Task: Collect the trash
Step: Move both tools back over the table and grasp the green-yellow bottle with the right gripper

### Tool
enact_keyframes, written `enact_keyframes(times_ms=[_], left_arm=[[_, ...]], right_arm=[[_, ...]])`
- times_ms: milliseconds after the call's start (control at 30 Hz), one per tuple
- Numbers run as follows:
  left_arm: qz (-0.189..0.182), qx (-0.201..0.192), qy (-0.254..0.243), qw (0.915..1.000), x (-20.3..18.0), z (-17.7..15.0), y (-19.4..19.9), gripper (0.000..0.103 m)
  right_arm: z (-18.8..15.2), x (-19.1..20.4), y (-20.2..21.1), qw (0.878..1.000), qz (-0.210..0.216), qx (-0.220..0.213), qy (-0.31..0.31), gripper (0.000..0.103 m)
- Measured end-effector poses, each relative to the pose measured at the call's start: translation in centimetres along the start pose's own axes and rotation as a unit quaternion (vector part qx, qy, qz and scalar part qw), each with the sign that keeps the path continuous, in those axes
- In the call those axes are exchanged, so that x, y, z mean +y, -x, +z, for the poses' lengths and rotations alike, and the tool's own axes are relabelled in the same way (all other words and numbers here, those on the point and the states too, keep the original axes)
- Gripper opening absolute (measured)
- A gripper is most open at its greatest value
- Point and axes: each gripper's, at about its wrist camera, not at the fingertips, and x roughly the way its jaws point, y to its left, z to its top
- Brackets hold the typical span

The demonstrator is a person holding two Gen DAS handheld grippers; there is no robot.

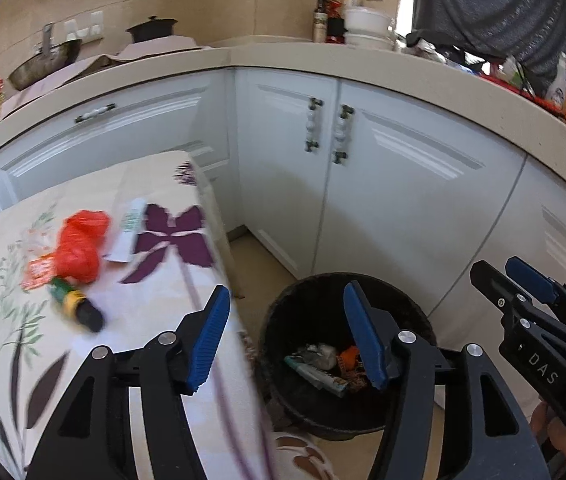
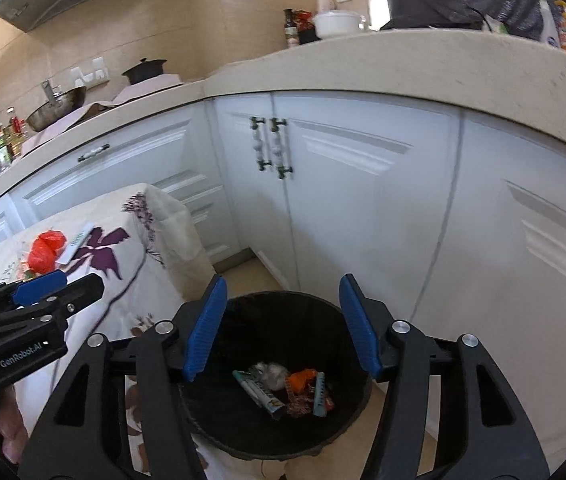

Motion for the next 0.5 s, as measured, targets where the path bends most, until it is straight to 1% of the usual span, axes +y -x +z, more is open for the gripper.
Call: enact_keyframes(times_ms=[167, 233, 300, 433, 500], left_arm=[[0.031, -0.009, 0.016, 0.9994, 3.4, -0.2, 1.7, 0.061], [0.046, -0.012, 0.026, 0.9985, 5.2, -0.4, 2.4, 0.062], [0.062, -0.016, 0.036, 0.9973, 7.0, -0.5, 3.1, 0.062], [0.101, -0.024, 0.060, 0.9928, 11.0, -1.0, 4.6, 0.065], [0.116, -0.025, 0.070, 0.9905, 12.6, -1.4, 5.1, 0.066]], right_arm=[[0.8, 3.5, -0.3, 0.999, 0.037, -0.003, 0.013, 0.062], [1.1, 5.2, -0.5, 0.998, 0.052, -0.006, 0.021, 0.067], [1.4, 6.9, -0.8, 0.997, 0.068, -0.006, 0.030, 0.067], [1.7, 10.5, -1.2, 0.993, 0.110, 0.003, 0.051, 0.073], [1.8, 12.7, -1.6, 0.989, 0.132, 0.010, 0.068, 0.073]])
